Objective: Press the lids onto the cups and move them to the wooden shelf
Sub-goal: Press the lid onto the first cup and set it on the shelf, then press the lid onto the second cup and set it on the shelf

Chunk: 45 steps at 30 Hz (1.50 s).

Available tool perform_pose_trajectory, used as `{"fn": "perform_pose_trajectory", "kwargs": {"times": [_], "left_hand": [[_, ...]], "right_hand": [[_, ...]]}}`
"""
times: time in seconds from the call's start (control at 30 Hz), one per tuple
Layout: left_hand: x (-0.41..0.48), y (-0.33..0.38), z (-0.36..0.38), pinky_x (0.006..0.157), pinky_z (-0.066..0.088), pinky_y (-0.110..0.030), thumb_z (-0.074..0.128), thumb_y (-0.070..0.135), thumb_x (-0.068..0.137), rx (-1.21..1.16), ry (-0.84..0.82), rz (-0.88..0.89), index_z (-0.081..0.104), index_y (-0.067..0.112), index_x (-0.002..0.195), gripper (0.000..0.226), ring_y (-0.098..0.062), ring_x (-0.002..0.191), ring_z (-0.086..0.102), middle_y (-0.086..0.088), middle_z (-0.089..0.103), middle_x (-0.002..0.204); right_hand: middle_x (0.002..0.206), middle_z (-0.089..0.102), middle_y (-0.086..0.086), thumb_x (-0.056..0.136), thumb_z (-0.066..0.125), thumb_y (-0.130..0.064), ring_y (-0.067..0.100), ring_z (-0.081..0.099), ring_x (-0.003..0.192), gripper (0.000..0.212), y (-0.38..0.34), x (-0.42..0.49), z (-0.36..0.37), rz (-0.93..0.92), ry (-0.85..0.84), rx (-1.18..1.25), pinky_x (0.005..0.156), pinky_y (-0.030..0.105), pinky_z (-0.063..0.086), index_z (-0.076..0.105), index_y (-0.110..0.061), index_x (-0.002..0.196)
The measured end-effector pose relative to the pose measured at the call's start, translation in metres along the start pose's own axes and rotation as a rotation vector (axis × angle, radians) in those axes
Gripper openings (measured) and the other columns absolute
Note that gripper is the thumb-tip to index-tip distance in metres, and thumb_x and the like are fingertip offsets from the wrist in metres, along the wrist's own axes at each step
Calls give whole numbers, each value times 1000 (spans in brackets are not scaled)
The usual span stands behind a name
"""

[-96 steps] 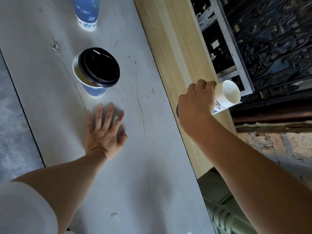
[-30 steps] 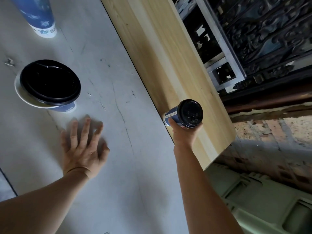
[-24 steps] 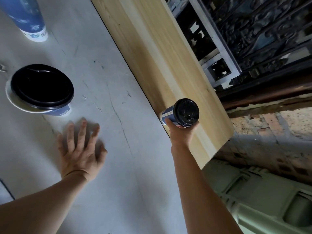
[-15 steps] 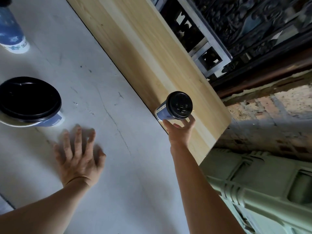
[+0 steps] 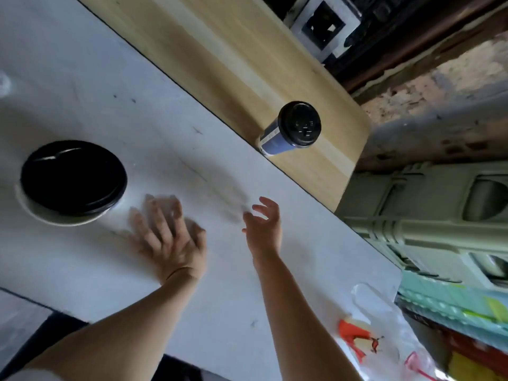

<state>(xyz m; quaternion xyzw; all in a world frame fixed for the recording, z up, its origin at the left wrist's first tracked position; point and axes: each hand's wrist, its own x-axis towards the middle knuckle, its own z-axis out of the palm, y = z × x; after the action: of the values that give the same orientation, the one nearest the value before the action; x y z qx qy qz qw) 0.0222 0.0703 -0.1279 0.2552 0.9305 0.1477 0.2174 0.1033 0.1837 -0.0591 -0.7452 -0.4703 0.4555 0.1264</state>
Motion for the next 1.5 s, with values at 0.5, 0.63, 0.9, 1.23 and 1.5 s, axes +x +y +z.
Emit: {"fn": "perform_pose_trajectory", "kwargs": {"times": [0.5, 0.63, 0.9, 1.23, 1.5], "left_hand": [[44, -150, -152, 100, 49, -32, 57, 11, 94, 63, -651, 772, 74, 15, 100, 19, -24, 127, 58, -4, 64, 127], [61, -173, -188, 84, 47, -22, 59, 12, 96, -182, -609, 390, 71, 10, 107, 16, -22, 107, 70, -5, 76, 113], [100, -148, -235, 91, 50, -33, 86, 15, 76, -486, -487, 287, 50, 23, 134, 69, -24, 106, 68, 2, 58, 127], [101, -82, -234, 80, 49, -18, 92, 35, 44, -621, -437, 314, 51, 44, 120, 87, 4, 101, 66, 21, 70, 111], [85, -64, -213, 68, 50, -13, 84, 42, 46, -490, -389, 279, 55, 48, 109, 70, 8, 88, 67, 29, 71, 94]], "right_hand": [[127, 63, 6, 89, 65, -16, 24, 62, 108, 42, -11, -184, 84, -74, -169, -312, 85, 32, 52, 59, -19, 130], [130, 61, 4, 91, 66, -18, 24, 63, 95, 49, -22, -201, 96, -69, -217, -266, 72, 30, 52, 52, -22, 137], [124, 58, 8, 92, 62, -9, 26, 59, 74, 56, -70, -194, 86, -90, -173, 15, 81, 51, 59, 44, -19, 144], [159, 33, 1, 89, 65, -49, 31, 28, 139, 72, -130, -172, 93, -535, -219, -363, 112, 41, 32, 33, -41, 153], [142, 41, 3, 86, 71, -43, 31, 37, 123, 62, -127, -155, 83, -667, -288, -477, 96, 41, 49, 49, -33, 143]]}}
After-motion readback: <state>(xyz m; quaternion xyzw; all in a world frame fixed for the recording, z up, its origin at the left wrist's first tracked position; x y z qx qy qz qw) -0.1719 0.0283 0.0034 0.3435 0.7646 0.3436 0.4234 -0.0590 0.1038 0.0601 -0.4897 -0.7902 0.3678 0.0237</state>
